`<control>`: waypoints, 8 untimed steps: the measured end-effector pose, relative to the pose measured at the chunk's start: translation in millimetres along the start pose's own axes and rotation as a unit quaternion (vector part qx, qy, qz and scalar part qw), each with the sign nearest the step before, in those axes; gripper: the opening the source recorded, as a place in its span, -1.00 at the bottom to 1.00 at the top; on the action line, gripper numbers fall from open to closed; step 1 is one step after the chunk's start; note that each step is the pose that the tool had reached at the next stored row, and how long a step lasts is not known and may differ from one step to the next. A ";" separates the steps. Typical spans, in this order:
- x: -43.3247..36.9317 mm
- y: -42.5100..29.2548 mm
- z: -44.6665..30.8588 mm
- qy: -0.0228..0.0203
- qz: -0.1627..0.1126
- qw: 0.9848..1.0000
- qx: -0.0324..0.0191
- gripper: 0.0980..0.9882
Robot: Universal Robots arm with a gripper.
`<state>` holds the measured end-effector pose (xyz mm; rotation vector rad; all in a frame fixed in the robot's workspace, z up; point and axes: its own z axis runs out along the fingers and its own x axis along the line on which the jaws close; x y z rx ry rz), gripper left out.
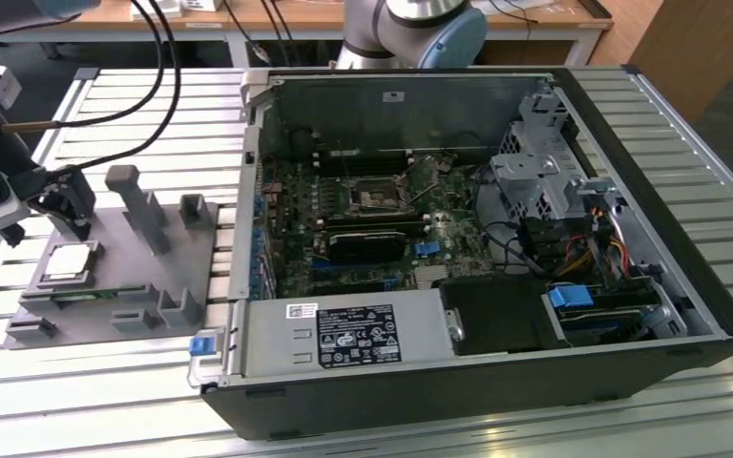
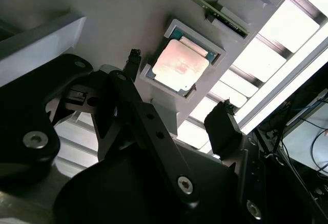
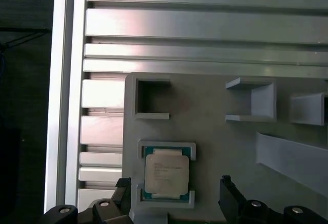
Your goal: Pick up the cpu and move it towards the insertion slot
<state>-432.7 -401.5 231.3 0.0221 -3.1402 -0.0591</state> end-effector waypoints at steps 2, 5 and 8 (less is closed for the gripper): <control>0.0 -0.1 2.8 0.000 0.000 1.000 0.000 0.52; 0.1 -0.3 7.5 0.000 0.001 1.000 0.000 0.52; 0.1 -0.4 11.8 0.000 0.007 1.000 0.000 0.52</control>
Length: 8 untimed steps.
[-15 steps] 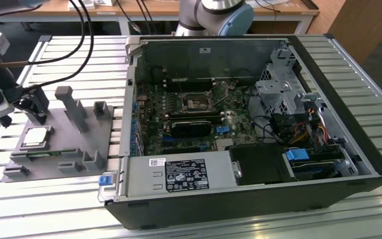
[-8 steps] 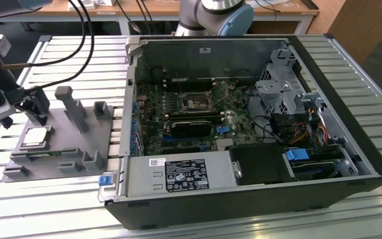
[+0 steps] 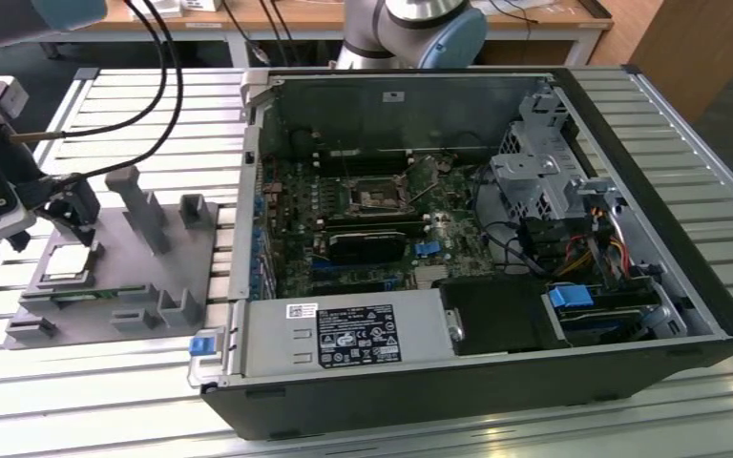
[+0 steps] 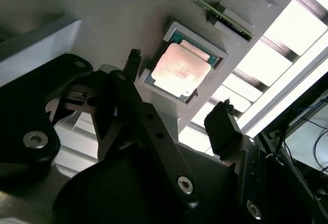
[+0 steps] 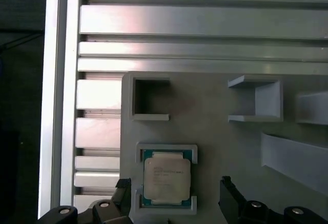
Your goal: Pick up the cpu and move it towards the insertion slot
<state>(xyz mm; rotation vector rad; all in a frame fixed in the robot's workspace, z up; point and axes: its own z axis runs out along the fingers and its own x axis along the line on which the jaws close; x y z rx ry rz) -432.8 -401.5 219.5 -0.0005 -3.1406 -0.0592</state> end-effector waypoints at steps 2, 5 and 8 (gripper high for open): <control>0.0 -0.1 3.2 0.000 0.002 1.000 0.000 0.52; 0.1 -0.3 8.1 0.000 0.002 1.000 0.000 0.52; 0.5 -0.5 11.7 0.000 0.002 1.000 0.000 0.52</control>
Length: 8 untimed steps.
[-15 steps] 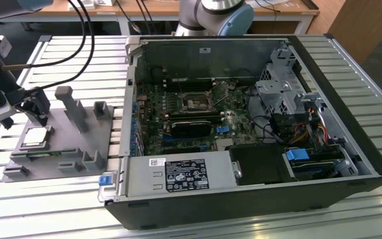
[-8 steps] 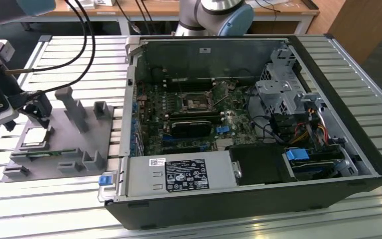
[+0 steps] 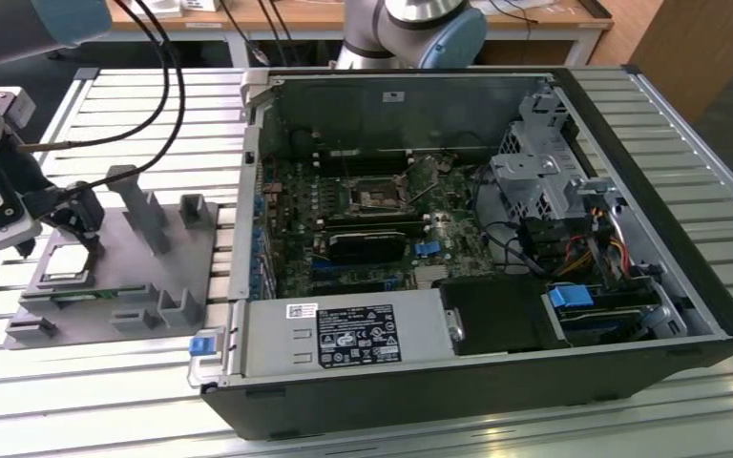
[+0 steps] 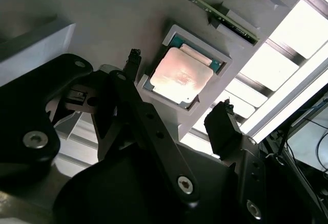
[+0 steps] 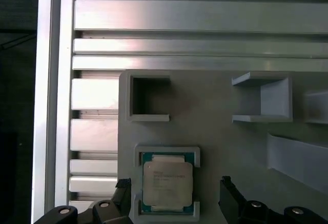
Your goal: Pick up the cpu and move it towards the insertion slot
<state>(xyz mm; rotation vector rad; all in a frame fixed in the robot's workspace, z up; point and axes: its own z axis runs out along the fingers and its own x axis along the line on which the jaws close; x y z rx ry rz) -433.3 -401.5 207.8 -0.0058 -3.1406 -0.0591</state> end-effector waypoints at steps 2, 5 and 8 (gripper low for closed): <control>0.4 -0.2 1.9 0.000 0.000 1.000 0.000 0.52; 1.6 -0.8 4.5 0.000 0.000 1.000 0.000 0.52; 2.6 -1.0 7.5 0.000 0.000 1.000 0.000 0.52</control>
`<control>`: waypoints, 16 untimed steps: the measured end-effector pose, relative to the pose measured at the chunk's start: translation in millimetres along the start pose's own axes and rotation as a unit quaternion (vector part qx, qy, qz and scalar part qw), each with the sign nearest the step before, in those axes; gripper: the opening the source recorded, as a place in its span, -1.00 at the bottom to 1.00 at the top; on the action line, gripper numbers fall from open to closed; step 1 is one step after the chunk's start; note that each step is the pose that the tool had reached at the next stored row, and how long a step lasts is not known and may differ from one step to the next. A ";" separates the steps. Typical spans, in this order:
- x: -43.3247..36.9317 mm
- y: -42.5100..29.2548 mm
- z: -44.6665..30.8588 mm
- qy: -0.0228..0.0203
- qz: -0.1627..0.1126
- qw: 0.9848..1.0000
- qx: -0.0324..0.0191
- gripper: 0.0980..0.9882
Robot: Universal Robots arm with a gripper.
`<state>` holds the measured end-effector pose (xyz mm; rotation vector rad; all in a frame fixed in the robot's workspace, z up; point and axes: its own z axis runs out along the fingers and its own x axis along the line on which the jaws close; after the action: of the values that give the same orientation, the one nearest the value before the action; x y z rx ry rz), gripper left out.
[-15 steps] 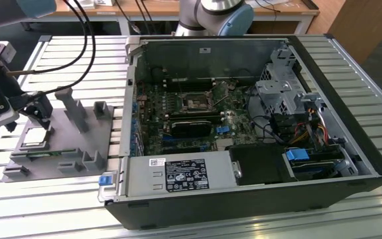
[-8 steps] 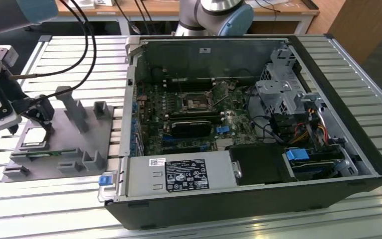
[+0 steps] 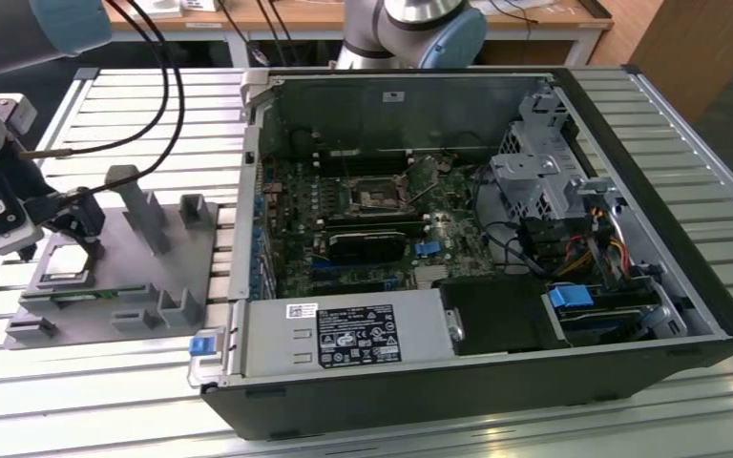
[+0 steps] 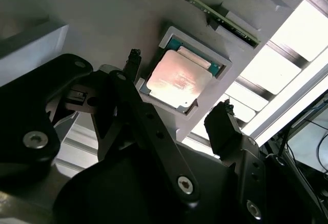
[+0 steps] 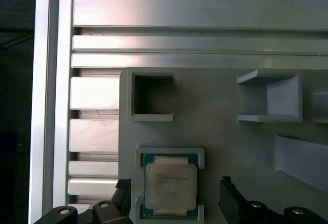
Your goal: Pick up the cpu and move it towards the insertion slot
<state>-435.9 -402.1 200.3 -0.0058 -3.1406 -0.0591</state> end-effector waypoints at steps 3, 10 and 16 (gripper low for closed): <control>1.1 -0.2 3.2 0.000 0.000 1.000 0.000 0.52; 1.4 -0.7 10.0 0.000 0.000 1.000 0.000 0.52; 1.5 -0.9 13.0 0.000 0.000 1.000 0.000 0.34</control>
<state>-437.4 -402.5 187.2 -0.0047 -3.1405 -0.0588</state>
